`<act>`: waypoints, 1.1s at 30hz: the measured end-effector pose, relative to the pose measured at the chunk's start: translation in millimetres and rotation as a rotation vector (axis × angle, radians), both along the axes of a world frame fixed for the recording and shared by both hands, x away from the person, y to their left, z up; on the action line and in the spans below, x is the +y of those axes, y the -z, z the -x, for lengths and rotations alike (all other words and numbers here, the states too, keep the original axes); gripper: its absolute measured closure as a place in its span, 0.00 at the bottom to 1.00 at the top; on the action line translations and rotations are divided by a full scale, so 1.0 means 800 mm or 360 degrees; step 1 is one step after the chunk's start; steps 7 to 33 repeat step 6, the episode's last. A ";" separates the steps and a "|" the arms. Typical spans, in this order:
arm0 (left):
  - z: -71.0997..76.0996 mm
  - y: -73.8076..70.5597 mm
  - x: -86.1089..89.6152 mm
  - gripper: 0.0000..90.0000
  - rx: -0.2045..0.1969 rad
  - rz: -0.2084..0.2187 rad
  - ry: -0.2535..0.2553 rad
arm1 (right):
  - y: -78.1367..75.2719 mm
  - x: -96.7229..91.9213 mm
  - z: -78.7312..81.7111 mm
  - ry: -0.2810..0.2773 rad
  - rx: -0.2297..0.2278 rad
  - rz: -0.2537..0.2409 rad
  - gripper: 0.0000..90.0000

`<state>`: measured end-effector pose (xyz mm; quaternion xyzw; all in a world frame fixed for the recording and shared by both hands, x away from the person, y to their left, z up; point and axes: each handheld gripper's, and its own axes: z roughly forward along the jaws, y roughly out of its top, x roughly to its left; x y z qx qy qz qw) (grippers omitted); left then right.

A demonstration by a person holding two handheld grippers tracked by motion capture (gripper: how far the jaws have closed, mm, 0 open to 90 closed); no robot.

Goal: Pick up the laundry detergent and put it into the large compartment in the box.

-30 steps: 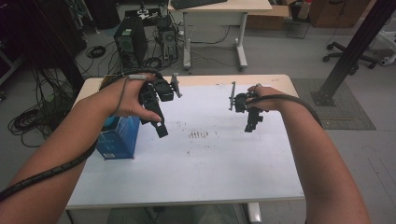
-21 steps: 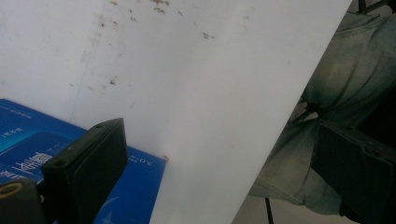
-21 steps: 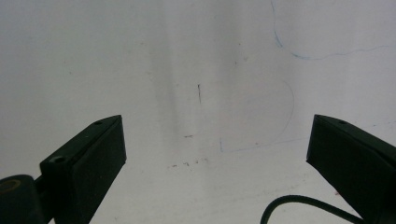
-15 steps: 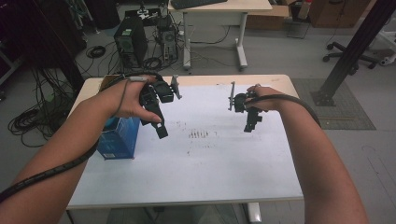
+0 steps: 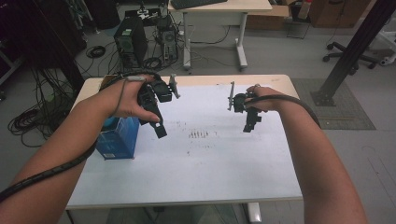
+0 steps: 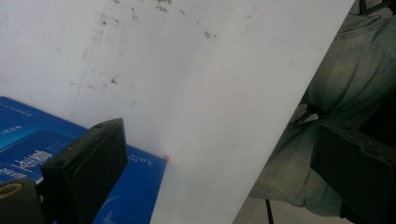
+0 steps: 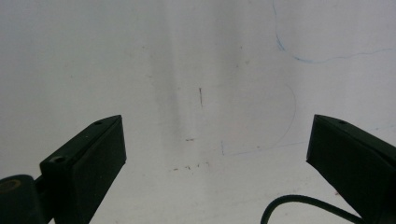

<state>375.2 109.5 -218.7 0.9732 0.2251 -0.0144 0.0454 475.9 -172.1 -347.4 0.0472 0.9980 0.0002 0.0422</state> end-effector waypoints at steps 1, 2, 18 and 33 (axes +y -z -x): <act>0.000 0.000 0.000 0.05 0.0000 -0.0002 -0.0001 | 0.000 0.000 0.000 0.0000 0.0000 0.0000 0.05; 0.000 0.000 0.000 0.05 -0.0006 -0.0003 -0.0002 | 0.000 0.000 0.000 -0.0002 -0.0001 -0.0001 0.05; 0.001 -0.001 0.000 0.05 0.0000 -0.0002 -0.0004 | -0.002 -0.001 0.001 0.0000 -0.0001 -0.0002 0.05; 0.001 -0.001 0.000 0.05 0.0000 -0.0002 -0.0004 | -0.002 -0.001 0.001 0.0000 -0.0001 -0.0002 0.05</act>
